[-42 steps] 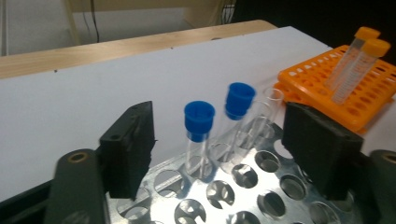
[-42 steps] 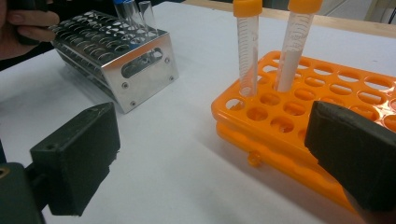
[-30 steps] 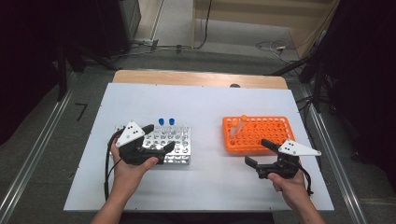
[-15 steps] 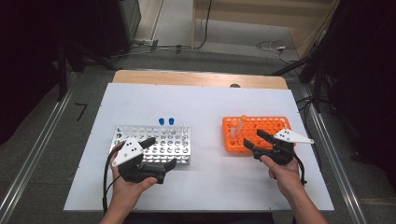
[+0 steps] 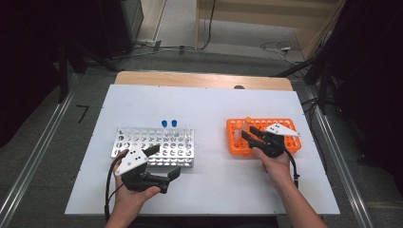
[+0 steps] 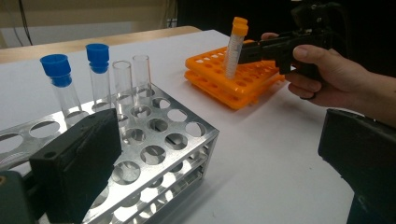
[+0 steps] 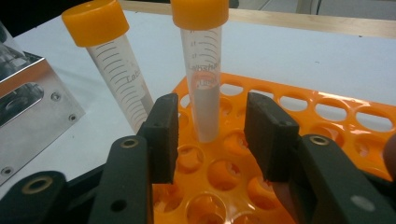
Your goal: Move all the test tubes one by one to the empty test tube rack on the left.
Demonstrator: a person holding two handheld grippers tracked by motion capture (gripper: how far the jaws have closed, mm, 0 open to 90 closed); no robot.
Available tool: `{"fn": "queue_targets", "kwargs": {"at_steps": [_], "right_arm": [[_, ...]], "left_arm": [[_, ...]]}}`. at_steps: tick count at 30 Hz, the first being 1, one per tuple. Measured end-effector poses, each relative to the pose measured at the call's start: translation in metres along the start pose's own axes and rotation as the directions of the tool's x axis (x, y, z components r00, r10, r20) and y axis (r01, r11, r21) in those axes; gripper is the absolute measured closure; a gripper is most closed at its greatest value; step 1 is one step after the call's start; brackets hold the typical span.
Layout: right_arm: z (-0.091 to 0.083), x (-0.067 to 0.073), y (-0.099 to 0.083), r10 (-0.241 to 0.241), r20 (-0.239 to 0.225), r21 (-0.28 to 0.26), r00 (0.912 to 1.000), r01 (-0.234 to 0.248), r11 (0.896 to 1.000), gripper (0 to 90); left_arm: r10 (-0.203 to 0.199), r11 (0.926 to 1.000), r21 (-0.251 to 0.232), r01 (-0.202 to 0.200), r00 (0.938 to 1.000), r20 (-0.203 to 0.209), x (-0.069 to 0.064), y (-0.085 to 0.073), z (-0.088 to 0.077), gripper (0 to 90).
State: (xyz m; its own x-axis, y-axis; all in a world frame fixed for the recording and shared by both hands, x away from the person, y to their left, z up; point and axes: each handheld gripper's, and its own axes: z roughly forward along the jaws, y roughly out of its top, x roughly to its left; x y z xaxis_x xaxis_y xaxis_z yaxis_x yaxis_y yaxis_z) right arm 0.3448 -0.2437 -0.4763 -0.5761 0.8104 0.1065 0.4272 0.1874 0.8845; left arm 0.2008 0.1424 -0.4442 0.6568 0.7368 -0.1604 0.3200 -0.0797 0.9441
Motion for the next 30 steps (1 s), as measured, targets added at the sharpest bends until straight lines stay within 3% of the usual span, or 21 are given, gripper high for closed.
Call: {"fn": "queue_targets", "kwargs": {"at_steps": [4,10,16,30], "right_arm": [[0.008,0.003,0.001,0.002,0.002,0.003,1.0000,-0.002,1.000,58.1],[0.017,0.008,0.001,0.018,0.047,0.015,0.9987,-0.019,1.000,66.8],[0.022,0.011,0.000,-0.009,0.068,0.023,0.9977,0.007,1.000,72.2],[-0.005,0.010,0.012,-0.034,0.033,-0.060,0.9989,0.036,0.998,72.4]], "left_arm": [[0.010,0.9999,-0.014,-0.010,0.9998,-0.015,-0.001,0.000,-0.002,0.0],[0.001,0.9998,-0.020,-0.001,0.9998,-0.021,0.001,0.000,-0.004,0.0],[-0.004,0.9998,-0.019,0.003,0.9997,-0.025,0.003,-0.001,-0.004,0.1],[-0.008,0.9997,-0.021,0.008,0.9999,-0.013,0.001,0.000,0.000,0.1]]}}
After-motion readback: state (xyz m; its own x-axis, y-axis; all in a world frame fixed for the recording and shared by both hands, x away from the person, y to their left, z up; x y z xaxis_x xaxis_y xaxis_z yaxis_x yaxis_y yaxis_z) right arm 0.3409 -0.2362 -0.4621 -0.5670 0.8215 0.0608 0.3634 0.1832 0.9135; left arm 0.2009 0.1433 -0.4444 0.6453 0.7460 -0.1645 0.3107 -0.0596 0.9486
